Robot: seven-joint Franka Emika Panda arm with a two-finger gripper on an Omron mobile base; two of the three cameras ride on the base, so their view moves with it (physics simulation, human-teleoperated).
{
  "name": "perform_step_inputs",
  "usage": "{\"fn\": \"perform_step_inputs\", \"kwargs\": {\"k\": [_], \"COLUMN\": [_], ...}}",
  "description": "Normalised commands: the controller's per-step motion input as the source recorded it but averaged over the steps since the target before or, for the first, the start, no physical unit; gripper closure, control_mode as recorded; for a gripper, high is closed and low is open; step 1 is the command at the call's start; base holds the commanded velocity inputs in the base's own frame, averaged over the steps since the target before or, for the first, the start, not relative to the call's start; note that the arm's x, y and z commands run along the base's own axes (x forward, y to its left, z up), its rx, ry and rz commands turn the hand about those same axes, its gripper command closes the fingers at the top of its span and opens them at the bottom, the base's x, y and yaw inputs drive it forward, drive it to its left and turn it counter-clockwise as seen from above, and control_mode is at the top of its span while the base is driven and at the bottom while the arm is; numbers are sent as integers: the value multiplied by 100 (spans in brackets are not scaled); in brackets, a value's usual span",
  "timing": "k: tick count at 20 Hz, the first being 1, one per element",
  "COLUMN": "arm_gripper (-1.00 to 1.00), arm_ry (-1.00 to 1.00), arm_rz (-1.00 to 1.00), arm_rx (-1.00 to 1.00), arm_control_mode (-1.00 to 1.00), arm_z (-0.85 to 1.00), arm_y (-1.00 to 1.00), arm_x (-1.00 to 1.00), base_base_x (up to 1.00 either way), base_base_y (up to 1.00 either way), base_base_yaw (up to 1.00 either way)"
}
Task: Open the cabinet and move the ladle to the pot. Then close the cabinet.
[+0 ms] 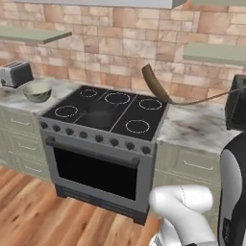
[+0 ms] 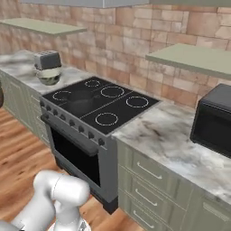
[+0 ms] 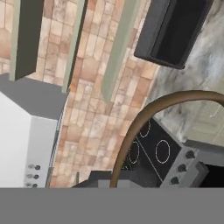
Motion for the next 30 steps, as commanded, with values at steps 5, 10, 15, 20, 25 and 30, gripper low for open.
{"fn": "perform_step_inputs", "kwargs": {"k": [5, 10, 15, 20, 25, 30], "arm_gripper": [100, 100, 100, 100, 100, 100], "arm_ry": [0, 0, 0, 0, 0, 0], "arm_rz": [0, 0, 0, 0, 0, 0], "arm_rx": [0, 0, 0, 0, 0, 0], "arm_control_mode": [100, 100, 100, 100, 100, 100], "arm_z": [0, 0, 0, 0, 0, 0], "arm_y": [0, 0, 0, 0, 0, 0], "arm_x": [0, 0, 0, 0, 0, 0], "base_base_x": [91, 67, 34, 9, 69, 37], "base_base_y": [83, 100, 31, 9, 83, 100], "base_base_yaw": [-22, -18, -62, -98, -60, -6]}}
